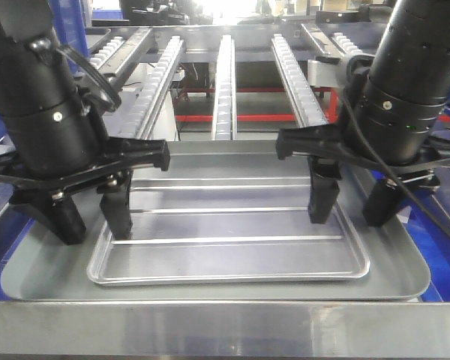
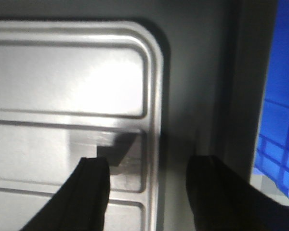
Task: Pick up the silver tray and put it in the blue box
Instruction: 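Close both grippers on the opposite side rims of the large tray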
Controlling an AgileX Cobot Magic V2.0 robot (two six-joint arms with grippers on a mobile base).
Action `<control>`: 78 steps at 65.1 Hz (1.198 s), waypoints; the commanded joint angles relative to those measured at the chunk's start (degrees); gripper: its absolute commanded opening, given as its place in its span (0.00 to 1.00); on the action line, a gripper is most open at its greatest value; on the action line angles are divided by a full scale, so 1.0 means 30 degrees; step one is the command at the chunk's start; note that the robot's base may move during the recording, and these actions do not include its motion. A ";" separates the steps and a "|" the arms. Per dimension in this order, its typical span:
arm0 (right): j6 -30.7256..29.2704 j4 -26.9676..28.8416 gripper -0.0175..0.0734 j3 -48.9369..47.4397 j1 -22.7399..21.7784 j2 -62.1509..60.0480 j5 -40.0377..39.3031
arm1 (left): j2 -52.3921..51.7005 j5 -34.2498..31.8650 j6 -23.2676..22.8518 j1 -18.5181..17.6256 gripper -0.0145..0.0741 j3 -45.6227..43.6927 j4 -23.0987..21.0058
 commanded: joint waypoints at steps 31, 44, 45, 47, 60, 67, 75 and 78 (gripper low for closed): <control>-0.0399 -0.0424 0.70 -0.0546 -0.0013 -0.0711 0.0034 | -0.0410 -0.0312 -0.0236 -0.0132 0.32 -0.0558 -0.0140; -0.0399 -0.0561 0.70 -0.0546 -0.0013 -0.0696 -0.0171 | -0.0410 -0.0312 -0.0236 -0.0132 0.32 -0.0558 -0.0140; -0.0399 -0.0568 0.70 -0.0546 -0.0013 -0.0696 -0.0166 | -0.0410 -0.0312 -0.0236 -0.0132 0.32 -0.0558 -0.0140; -0.0399 -0.0573 0.70 -0.0529 -0.0013 -0.0696 -0.0143 | -0.0410 -0.0312 -0.0236 -0.0132 0.32 -0.0558 -0.0140; -0.0399 -0.0589 0.65 -0.0448 -0.0013 -0.0065 -0.0253 | -0.0410 -0.0312 -0.0236 -0.0132 0.32 -0.0558 -0.0140; -0.0399 -0.0589 0.62 -0.0448 -0.0013 0.0099 -0.0330 | -0.0410 -0.0379 -0.0236 -0.0132 0.31 -0.0558 -0.0140; -0.0399 -0.0589 0.61 -0.0448 -0.0013 0.0047 -0.0419 | -0.0410 -0.0417 -0.0236 -0.0132 0.31 -0.0558 -0.0140; -0.0399 -0.0589 0.61 -0.0448 -0.0013 0.0047 -0.0395 | -0.0410 -0.0417 -0.0236 -0.0132 0.31 -0.0558 -0.0140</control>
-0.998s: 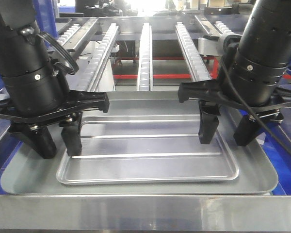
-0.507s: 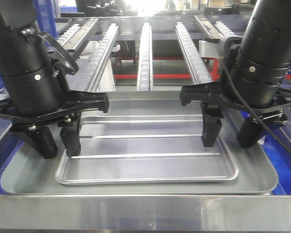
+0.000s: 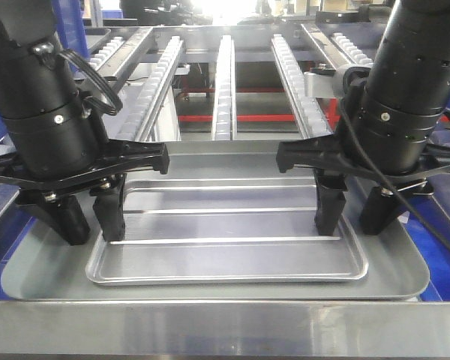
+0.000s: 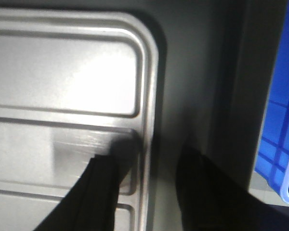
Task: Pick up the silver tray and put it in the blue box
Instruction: 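Close both grippers on the opposite side rims of the large tray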
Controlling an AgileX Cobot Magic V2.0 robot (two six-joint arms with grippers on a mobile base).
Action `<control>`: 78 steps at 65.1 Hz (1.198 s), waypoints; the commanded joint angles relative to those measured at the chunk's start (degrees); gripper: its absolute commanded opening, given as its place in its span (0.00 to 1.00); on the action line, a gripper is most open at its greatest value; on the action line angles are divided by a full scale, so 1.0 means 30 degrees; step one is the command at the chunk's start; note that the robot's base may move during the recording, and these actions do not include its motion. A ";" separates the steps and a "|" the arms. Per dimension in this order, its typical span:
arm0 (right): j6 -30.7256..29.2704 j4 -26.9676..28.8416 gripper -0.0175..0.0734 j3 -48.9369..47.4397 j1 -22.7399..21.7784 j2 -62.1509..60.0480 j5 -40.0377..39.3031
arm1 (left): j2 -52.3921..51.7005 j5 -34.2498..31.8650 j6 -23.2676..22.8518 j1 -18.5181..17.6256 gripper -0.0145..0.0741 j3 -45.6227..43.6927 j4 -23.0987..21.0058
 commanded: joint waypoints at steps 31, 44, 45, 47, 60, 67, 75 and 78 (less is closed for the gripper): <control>-0.0245 -0.0235 0.46 -0.0440 -0.0013 -0.0519 -0.0138 | -0.0541 -0.0574 -0.0236 -0.0132 0.19 -0.0425 -0.0447; -0.0245 -0.0219 0.27 -0.0440 -0.0013 -0.0519 -0.0138 | -0.0541 -0.0574 -0.0236 -0.0132 0.15 -0.0425 -0.0529; -0.0245 -0.0219 0.27 -0.0440 -0.0013 -0.0519 -0.0138 | -0.0541 -0.0574 -0.0236 -0.0132 0.15 -0.0425 -0.0569; -0.0245 -0.0219 0.27 -0.0440 -0.0013 -0.0519 -0.0138 | -0.0541 -0.0613 -0.0236 -0.0132 0.15 -0.0425 -0.0607; -0.0245 -0.0219 0.27 -0.0440 -0.0013 -0.0519 -0.0138 | -0.0541 -0.0613 -0.0236 -0.0132 0.15 -0.0425 -0.0607; -0.0245 -0.0219 0.27 -0.0440 -0.0013 -0.0519 -0.0138 | -0.0541 -0.0651 -0.0236 -0.0132 0.15 -0.0425 -0.0607; -0.0227 -0.0175 0.27 -0.0440 -0.0013 -0.0519 -0.0133 | -0.0541 -0.0651 -0.0236 -0.0132 0.15 -0.0425 -0.0607; -0.0227 -0.0068 0.27 -0.0440 -0.0013 -0.0519 -0.0114 | -0.0541 -0.0617 -0.0236 -0.0132 0.15 -0.0425 -0.0607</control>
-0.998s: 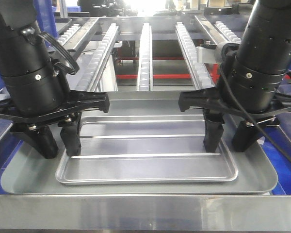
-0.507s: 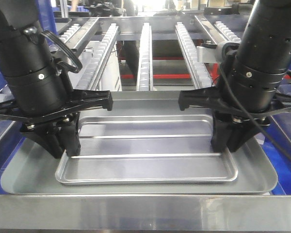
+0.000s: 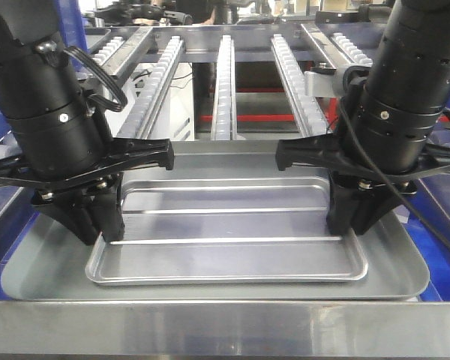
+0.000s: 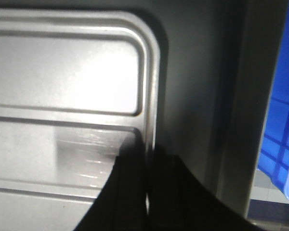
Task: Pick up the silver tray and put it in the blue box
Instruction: 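Close both grippers on the opposite side rims of the large tray, then lift the large silver tray with both grippers off the smaller tray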
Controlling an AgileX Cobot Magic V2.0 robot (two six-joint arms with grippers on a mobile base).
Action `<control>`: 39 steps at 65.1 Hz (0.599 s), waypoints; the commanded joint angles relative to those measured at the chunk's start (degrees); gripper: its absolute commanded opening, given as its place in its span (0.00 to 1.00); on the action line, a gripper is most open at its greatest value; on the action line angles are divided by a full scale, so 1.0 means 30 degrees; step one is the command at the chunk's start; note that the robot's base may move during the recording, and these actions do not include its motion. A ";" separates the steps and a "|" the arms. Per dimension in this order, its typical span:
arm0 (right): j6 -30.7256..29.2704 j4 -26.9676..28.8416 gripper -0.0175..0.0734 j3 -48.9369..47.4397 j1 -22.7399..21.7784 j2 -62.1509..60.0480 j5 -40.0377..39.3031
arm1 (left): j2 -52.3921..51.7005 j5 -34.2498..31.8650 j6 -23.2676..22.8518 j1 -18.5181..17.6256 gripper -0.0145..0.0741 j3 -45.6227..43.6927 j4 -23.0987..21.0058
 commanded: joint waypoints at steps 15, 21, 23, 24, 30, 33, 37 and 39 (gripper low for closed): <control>-0.0187 0.0010 0.27 -0.0426 -0.0021 -0.0519 -0.0355 | -0.0573 -0.1332 -0.0228 -0.0132 0.15 -0.0396 0.0248; 0.0334 0.0026 0.27 -0.0660 -0.0021 -0.0765 0.0458 | -0.0657 -0.1093 -0.0228 -0.0132 0.15 -0.0396 0.0248; 0.0658 0.0026 0.27 -0.0777 -0.0021 -0.0892 0.0849 | -0.0715 -0.0806 -0.0228 -0.0132 0.15 -0.0396 0.0283; 0.0839 0.0005 0.27 -0.0833 -0.0021 -0.1007 0.1018 | -0.0804 -0.0675 -0.0228 -0.0132 0.15 -0.0396 0.0323; 0.1808 -0.0321 0.27 -0.0942 -0.0021 -0.1849 0.1357 | -0.1326 -0.0279 -0.0228 -0.0132 0.15 -0.0396 0.0324; 0.2365 -0.0533 0.27 -0.0964 -0.0021 -0.2319 0.1632 | -0.1660 -0.0279 -0.0476 -0.0132 0.15 -0.0396 0.0324; 0.2833 -0.0825 0.27 -0.1004 -0.0021 -0.2895 0.2153 | -0.2310 -0.0167 -0.1261 -0.0132 0.15 -0.0396 0.0480; 0.2951 -0.0891 0.27 -0.1004 0.0001 -0.3152 0.2270 | -0.2498 -0.0066 -0.1531 -0.0168 0.15 -0.0396 0.0542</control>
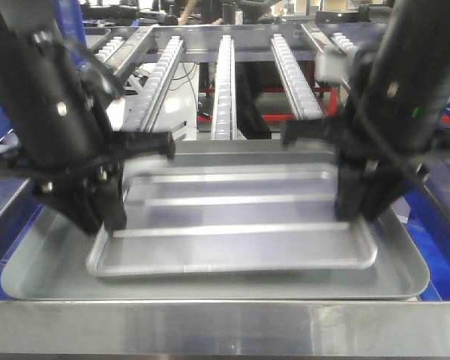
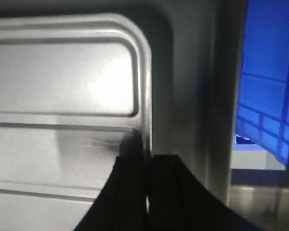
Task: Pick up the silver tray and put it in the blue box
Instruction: 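Lift the large silver tray with both grippers off the smaller tray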
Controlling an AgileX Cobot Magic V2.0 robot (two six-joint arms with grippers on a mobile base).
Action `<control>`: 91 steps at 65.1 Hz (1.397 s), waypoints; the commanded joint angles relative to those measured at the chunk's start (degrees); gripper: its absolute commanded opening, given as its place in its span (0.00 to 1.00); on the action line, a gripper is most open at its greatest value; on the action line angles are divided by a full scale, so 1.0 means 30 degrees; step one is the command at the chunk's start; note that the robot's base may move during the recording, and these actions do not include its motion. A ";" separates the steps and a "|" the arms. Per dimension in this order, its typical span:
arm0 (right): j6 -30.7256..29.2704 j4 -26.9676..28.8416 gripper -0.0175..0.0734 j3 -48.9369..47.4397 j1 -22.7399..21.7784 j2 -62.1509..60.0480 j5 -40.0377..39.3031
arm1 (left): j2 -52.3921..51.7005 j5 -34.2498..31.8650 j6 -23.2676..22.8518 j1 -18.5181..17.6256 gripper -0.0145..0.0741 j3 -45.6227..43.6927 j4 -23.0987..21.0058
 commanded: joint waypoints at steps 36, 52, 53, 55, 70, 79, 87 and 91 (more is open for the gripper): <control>0.7172 -0.5353 0.27 0.1453 0.5123 -0.6777 0.2815 | -0.6388 0.4198 -0.7941 -0.4605 0.16 0.0667 0.6042; 0.9177 -0.6187 0.27 0.3346 0.6774 -0.8905 0.3367 | -0.7973 0.4638 -0.8838 -0.6903 0.16 0.1916 0.6227; 0.9261 -0.6208 0.27 0.3398 0.6899 -0.9027 0.3410 | -0.8078 0.4675 -0.9022 -0.7105 0.16 0.2054 0.6371; 0.9487 -0.6326 0.27 0.3433 0.7089 -0.9134 0.3493 | -0.8222 0.4841 -0.9262 -0.7403 0.16 0.2258 0.6475; 1.0136 -0.6686 0.27 0.3433 0.7430 -0.9369 0.3561 | -0.8447 0.4924 -0.9273 -0.7860 0.16 0.2548 0.6431; 1.0136 -0.6686 0.27 0.3433 0.7430 -0.9369 0.3561 | -0.8447 0.4924 -0.9273 -0.7860 0.16 0.2548 0.6466; 1.0136 -0.6686 0.27 0.3433 0.7430 -0.9369 0.3561 | -0.8447 0.4924 -0.9300 -0.9464 0.16 0.2548 0.6431; 1.0136 -0.6708 0.27 0.3433 0.7430 -0.9330 0.3579 | -0.8447 0.4924 -0.9342 -0.9464 0.16 0.2548 0.6431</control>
